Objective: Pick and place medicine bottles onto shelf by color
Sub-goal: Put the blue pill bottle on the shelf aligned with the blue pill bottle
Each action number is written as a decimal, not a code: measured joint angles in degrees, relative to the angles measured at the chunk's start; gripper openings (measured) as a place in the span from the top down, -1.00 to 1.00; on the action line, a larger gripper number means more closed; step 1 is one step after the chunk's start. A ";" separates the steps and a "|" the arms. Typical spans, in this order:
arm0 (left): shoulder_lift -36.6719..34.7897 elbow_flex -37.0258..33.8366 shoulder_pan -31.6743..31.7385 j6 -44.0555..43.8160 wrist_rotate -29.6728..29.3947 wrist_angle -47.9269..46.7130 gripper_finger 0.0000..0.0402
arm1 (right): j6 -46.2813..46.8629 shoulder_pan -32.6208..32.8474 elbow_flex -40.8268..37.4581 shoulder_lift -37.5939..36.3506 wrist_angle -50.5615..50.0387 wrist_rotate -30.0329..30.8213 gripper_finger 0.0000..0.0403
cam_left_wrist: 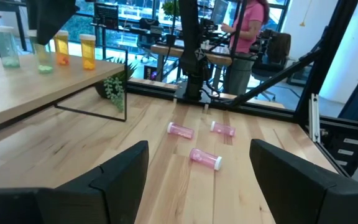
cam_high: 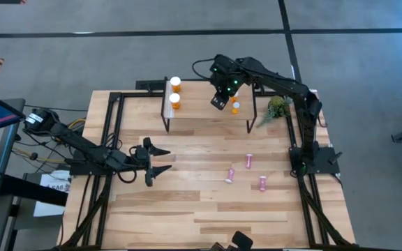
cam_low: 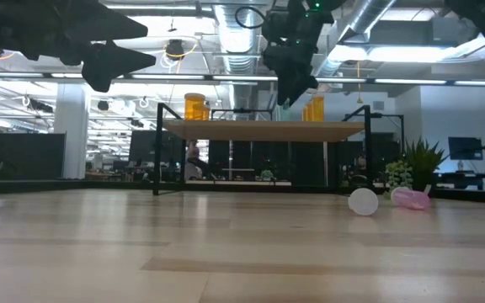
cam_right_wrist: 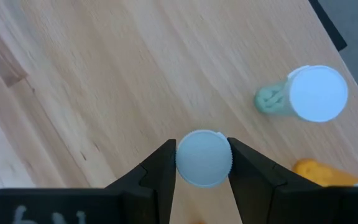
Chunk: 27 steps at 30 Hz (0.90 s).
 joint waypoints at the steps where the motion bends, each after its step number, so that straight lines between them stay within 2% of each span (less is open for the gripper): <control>1: 0.00 0.00 0.01 0.01 0.01 -0.01 -0.34 | 0.00 0.00 0.00 0.00 0.16 0.00 0.23; 7: -0.02 0.00 -0.01 0.00 0.02 -0.01 -0.34 | 1.07 0.00 0.00 0.00 2.53 0.00 0.23; 27: -0.02 0.00 0.00 -0.15 0.02 -0.01 -0.34 | 1.98 -0.01 0.00 0.00 1.45 0.00 0.23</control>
